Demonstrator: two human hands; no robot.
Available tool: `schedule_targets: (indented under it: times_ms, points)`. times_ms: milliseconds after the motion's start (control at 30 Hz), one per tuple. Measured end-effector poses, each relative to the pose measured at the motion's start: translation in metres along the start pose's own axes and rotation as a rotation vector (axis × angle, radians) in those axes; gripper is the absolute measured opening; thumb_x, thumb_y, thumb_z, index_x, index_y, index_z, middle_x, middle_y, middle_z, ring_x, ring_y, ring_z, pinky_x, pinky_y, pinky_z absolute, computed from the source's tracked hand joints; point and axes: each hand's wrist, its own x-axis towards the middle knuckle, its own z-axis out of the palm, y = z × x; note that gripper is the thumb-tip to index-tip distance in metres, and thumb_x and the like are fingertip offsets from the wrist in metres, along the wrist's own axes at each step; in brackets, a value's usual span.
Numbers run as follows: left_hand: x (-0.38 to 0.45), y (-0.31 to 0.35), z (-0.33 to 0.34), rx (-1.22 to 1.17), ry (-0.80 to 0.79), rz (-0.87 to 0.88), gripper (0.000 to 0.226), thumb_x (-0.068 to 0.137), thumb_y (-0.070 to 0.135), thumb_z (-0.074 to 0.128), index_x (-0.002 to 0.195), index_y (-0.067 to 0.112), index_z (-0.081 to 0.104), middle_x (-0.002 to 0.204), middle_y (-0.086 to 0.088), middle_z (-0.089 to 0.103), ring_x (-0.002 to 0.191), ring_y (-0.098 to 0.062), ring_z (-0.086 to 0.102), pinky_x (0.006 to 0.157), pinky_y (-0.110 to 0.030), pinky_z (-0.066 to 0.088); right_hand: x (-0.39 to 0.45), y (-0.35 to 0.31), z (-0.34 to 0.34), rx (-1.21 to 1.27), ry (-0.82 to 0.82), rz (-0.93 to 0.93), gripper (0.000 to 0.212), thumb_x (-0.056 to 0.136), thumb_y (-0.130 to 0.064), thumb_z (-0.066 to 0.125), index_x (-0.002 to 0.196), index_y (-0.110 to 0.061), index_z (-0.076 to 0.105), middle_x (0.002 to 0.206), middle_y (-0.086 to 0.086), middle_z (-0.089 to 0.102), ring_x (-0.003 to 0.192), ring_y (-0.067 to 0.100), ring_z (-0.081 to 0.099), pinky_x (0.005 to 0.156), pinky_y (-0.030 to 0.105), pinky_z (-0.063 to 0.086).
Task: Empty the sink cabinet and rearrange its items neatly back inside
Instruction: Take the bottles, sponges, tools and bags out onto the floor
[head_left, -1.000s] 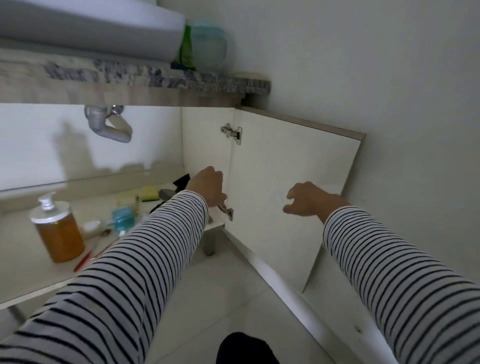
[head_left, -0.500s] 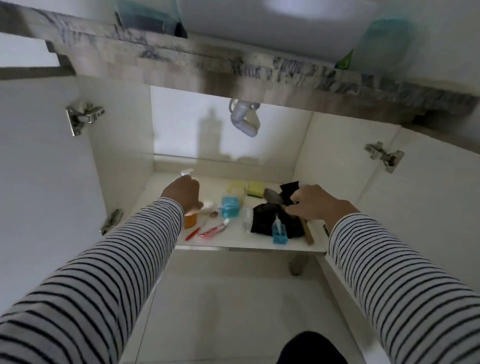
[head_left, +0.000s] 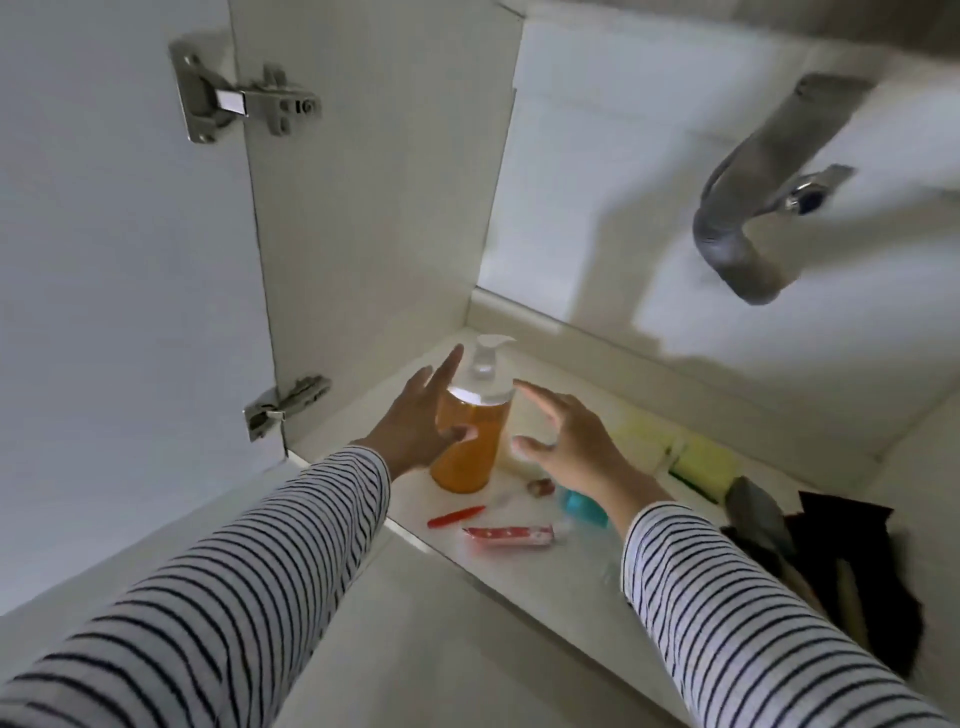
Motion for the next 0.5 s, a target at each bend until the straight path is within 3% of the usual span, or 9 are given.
schedule_targets:
  times_ms: [100, 267, 400, 500]
  points:
    - [0.017, 0.0, 0.012, -0.078, 0.016, -0.021, 0.088, 0.089, 0.026, 0.061, 0.149, 0.031, -0.003, 0.154, -0.006, 0.025, 0.14, -0.024, 0.029, 0.111, -0.038, 0.026, 0.028, 0.015, 0.02, 0.112, 0.014, -0.12, 0.071, 0.085, -0.032, 0.066, 0.145, -0.038, 0.027, 0.148, -0.001, 0.037, 0.133, 0.018, 0.04, 0.107, 0.032, 0.04]
    - [0.032, -0.009, 0.022, -0.281, 0.064, -0.088, 0.069, 0.093, 0.025, 0.055, 0.146, 0.041, 0.014, 0.147, -0.001, 0.039, 0.133, -0.022, 0.04, 0.108, -0.036, 0.033, 0.051, 0.028, 0.05, 0.404, 0.08, -0.193, 0.069, 0.086, -0.028, 0.066, 0.14, -0.043, 0.027, 0.148, -0.01, 0.039, 0.133, 0.015, 0.042, 0.102, 0.021, 0.038]
    - [0.031, -0.022, 0.026, -0.306, 0.129, -0.073, 0.059, 0.091, 0.028, 0.057, 0.14, 0.042, 0.027, 0.14, 0.002, 0.047, 0.129, -0.021, 0.046, 0.108, -0.043, 0.038, 0.057, 0.02, 0.071, 0.609, 0.203, -0.145, 0.063, 0.083, -0.021, 0.07, 0.137, -0.037, 0.042, 0.14, -0.01, 0.05, 0.129, 0.012, 0.048, 0.104, 0.033, 0.045]
    - [0.025, -0.031, 0.026, -0.379, 0.189, -0.063, 0.053, 0.09, 0.031, 0.058, 0.135, 0.045, 0.034, 0.136, 0.007, 0.05, 0.127, -0.019, 0.048, 0.107, -0.044, 0.04, 0.058, 0.007, 0.079, 0.634, 0.28, -0.153, 0.059, 0.079, -0.015, 0.073, 0.13, -0.034, 0.05, 0.13, -0.011, 0.057, 0.121, 0.009, 0.051, 0.098, 0.025, 0.048]
